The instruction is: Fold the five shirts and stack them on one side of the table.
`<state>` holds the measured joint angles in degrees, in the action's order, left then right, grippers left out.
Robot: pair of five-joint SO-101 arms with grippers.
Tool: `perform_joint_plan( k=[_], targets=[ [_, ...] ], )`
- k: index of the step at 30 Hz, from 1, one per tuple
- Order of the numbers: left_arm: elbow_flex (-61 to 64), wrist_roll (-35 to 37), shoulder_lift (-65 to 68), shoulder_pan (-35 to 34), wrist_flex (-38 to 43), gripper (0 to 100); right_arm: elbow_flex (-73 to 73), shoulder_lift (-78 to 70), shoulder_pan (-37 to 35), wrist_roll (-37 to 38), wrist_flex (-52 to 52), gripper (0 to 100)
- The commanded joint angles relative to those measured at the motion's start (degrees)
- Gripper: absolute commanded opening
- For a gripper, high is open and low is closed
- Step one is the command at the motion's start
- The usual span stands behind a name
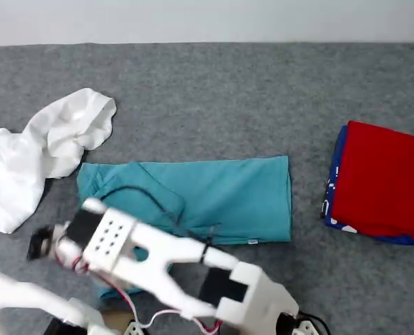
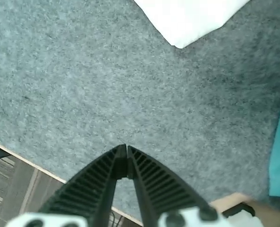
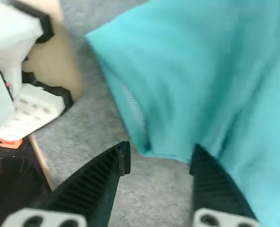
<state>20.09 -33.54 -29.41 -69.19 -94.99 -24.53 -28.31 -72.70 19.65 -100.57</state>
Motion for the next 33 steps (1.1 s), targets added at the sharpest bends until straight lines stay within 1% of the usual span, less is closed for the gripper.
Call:
perform_joint_plan(
  k=[1, 6, 20, 21, 25, 33],
  targets=[
    [-0.3, -2.2, -1.4, -0.4, 0.3, 1, -0.3, -0.7, -3.6, -0.4, 0.1, 24.2],
    [-0.7, -4.4, -1.8, -0.4, -1.1, 1, -0.3, -4.2, -5.1, -0.6, 3.2, 24.2],
    [-0.9, -4.4, -1.8, -0.4, -1.8, 1, -0.4, -13.7, -5.0, -0.6, 7.8, 23.6],
    [-0.9, -4.4, -1.8, -0.4, -1.8, 1, -0.4, -14.3, -5.0, -0.5, 8.0, 21.8],
    [-0.9, -4.4, -1.8, -0.4, -1.7, 1, -0.5, -15.8, -4.6, -0.5, 9.1, 9.2],
    [-0.9, -4.5, -1.8, -0.4, -1.3, 1, -3.2, -15.2, 0.3, -0.4, 10.0, 7.8]
  ],
)
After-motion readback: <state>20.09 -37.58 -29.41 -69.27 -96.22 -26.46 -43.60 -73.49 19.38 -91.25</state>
